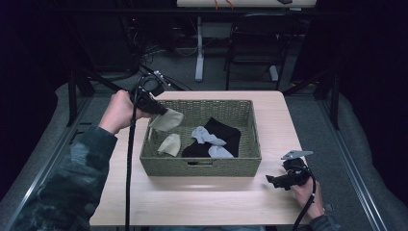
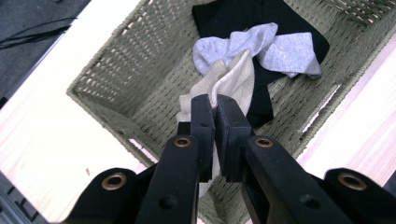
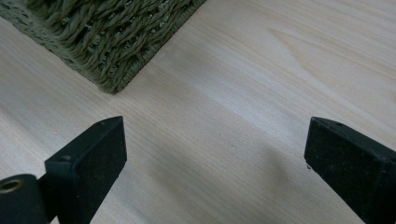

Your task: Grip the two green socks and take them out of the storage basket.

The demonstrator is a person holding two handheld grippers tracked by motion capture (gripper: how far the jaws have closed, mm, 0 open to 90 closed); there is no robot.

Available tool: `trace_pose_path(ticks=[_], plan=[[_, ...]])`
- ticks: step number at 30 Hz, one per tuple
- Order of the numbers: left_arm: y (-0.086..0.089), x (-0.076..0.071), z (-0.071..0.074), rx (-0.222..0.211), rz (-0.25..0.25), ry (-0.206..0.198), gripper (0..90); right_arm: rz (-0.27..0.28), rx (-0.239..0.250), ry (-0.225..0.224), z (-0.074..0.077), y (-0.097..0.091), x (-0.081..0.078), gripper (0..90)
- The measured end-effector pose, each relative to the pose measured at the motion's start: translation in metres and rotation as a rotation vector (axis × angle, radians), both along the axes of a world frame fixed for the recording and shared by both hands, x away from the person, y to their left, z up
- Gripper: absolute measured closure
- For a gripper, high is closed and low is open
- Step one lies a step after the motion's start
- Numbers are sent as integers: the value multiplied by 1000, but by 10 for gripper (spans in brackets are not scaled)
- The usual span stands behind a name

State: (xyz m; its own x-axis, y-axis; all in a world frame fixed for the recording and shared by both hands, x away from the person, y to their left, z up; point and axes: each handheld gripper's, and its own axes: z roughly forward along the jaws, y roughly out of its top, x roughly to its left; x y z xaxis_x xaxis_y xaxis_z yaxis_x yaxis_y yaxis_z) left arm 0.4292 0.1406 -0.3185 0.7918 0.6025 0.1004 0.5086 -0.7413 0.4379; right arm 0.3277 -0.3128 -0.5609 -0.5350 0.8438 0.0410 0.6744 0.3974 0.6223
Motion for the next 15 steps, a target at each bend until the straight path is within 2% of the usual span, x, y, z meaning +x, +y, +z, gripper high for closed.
trace_pose_path(ticks=[5, 9, 13, 15], plan=[[8, 0, 8, -3, 18, -11, 868, 1, 3, 1, 0, -1, 0, 47], [14, 0, 10, 5, 32, -13, 868, 4, 5, 4, 0, -1, 1, 47], [22, -1, 11, -4, 60, -15, 868, 3, 4, 4, 0, -1, 0, 47], [27, -1, 13, 10, 72, -13, 868, 1, 0, 1, 0, -2, -1, 47]])
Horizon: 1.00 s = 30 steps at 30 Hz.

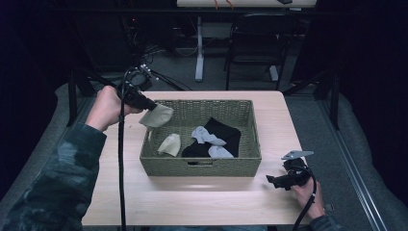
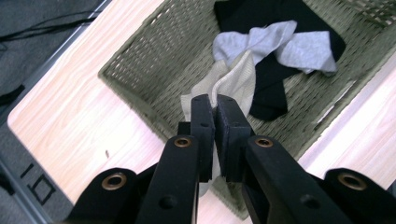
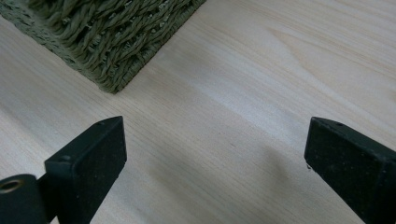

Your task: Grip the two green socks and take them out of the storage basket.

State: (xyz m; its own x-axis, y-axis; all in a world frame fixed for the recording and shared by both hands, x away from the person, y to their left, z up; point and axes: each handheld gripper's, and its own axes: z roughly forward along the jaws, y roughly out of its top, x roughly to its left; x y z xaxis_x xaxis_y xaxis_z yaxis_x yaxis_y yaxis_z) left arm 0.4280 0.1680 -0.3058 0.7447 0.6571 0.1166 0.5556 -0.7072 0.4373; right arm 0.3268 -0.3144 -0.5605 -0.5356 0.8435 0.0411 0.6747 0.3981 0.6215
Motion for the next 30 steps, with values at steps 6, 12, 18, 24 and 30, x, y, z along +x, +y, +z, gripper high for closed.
trace_pose_path(ticks=[6, 12, 18, 24, 30], plan=[[18, 1, 2, 9, 35, 3, 868, -6, 3, -1, 0, -1, -1, 47], [38, -1, 2, 10, 83, 2, 868, -5, -1, 0, 0, -2, -3, 47], [63, -5, -4, 12, 140, 6, 868, -10, 0, -3, 2, -2, -5, 47], [91, -8, -16, 12, 212, 11, 868, -10, 2, -6, 1, -2, -6, 47], [111, -8, -33, 17, 263, 17, 868, -10, -3, -1, 1, -2, -6, 47]])
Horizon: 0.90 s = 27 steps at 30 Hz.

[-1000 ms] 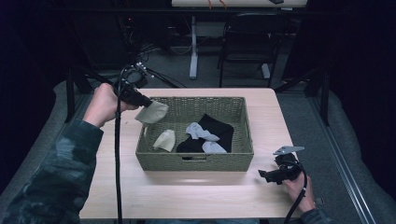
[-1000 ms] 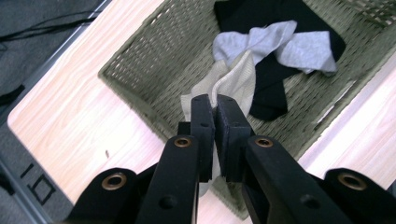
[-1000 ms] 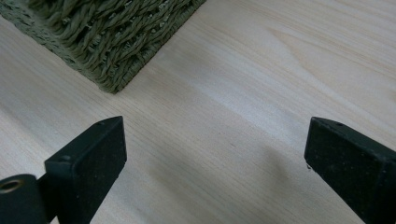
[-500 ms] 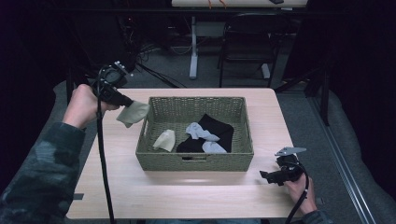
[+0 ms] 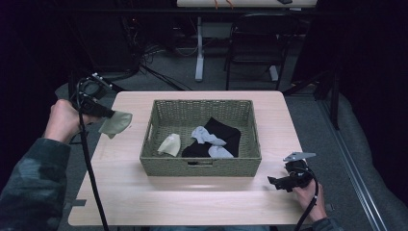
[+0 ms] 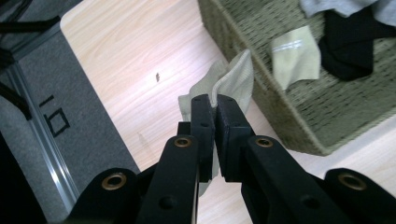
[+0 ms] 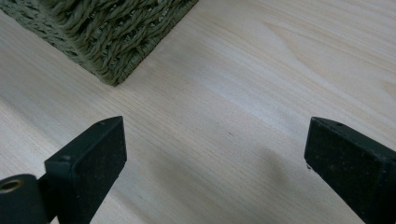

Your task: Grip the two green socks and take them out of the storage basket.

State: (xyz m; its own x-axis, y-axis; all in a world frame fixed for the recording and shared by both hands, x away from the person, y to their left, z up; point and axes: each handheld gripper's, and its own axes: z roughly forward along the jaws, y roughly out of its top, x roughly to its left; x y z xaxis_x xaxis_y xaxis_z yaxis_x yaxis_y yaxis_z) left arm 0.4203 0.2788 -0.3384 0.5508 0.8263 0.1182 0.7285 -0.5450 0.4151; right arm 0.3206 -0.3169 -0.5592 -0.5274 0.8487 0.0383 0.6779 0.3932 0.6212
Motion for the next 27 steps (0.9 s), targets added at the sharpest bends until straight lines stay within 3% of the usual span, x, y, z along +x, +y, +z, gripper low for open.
trace_pose_path(ticks=[10, 21, 27], plan=[[17, 3, -41, 13, 58, 40, 867, 0, 7, -2, 0, 0, -1, 48], [31, 13, -110, -20, 127, 120, 867, -3, 2, -5, 1, 0, -1, 47], [32, 15, -154, -50, 141, 208, 860, 4, -1, -1, 1, 2, 1, 47]])
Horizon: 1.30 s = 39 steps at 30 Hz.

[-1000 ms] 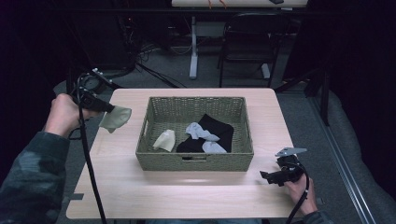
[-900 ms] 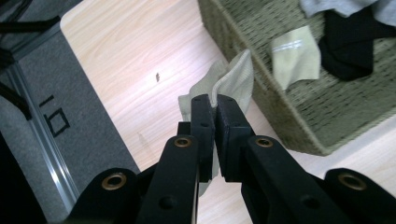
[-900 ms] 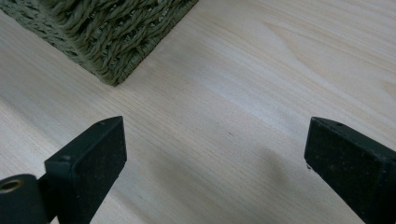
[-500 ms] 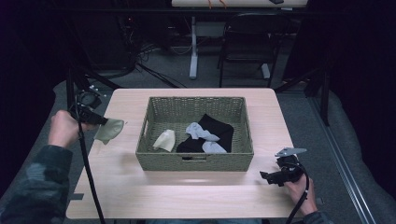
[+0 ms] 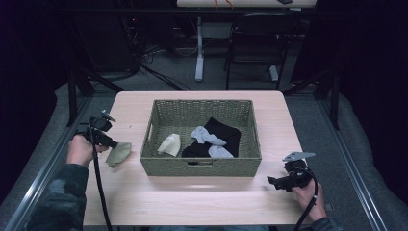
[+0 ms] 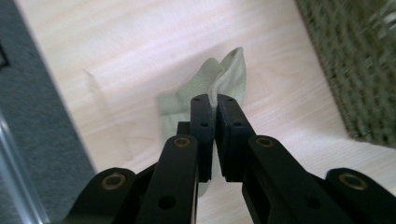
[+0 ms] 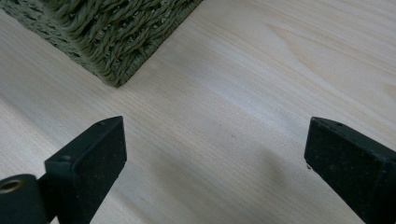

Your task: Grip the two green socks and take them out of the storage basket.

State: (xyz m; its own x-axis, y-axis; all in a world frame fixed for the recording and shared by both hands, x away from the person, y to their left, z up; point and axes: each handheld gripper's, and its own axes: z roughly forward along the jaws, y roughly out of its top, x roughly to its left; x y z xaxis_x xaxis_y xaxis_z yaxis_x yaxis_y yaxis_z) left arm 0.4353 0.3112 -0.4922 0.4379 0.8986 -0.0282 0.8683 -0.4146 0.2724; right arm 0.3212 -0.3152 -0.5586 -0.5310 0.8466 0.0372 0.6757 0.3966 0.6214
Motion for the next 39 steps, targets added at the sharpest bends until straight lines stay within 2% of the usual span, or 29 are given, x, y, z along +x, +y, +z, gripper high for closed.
trace_pose_path(ticks=[3, 6, 8, 10, 11, 14, 17, 21, 23, 25, 29, 32, 35, 37, 39], plan=[[0, 1, -20, -24, 18, 39, 851, 1, 3, 3, -1, 0, 0, 47], [0, 2, -33, -35, 25, 65, 828, 1, 3, 1, -1, 0, 0, 48], [0, 4, -35, -38, 42, 94, 716, 3, 8, 2, -1, 0, 0, 48], [1, 4, -29, -49, 53, 85, 523, 3, 7, 0, -1, -1, 0, 48], [2, 3, -24, -56, 63, 71, 470, 2, 9, -1, -1, -1, 0, 48], [4, 0, 4, -69, 63, 6, 280, 0, 5, 1, -1, -2, 0, 48], [-2, -3, 40, -80, 36, -66, 206, -3, 2, -1, -1, -2, 0, 48], [-20, -6, 77, -98, 3, -150, 152, -4, 7, 1, -1, -2, -1, 48], [-34, -5, 93, -94, -37, -178, 135, -2, 12, 3, -1, -3, -1, 48], [-49, -3, 103, -95, -64, -192, 121, -7, 9, -2, -1, -3, -2, 48], [-78, 2, 114, -87, -113, -207, 109, -3, 9, 1, -1, -4, -2, 48], [-96, 7, 116, -83, -137, -211, 97, -8, 12, 1, -1, -4, -3, 48], [-115, 16, 111, -85, -168, -198, 95, -7, 14, 0, -1, -5, -3, 48], [-125, 21, 104, -104, -181, -181, 96, -7, 6, -1, 0, -5, -3, 49], [-135, 26, 95, -105, -191, -170, 95, -6, 12, 0, 0, -5, -3, 49]])
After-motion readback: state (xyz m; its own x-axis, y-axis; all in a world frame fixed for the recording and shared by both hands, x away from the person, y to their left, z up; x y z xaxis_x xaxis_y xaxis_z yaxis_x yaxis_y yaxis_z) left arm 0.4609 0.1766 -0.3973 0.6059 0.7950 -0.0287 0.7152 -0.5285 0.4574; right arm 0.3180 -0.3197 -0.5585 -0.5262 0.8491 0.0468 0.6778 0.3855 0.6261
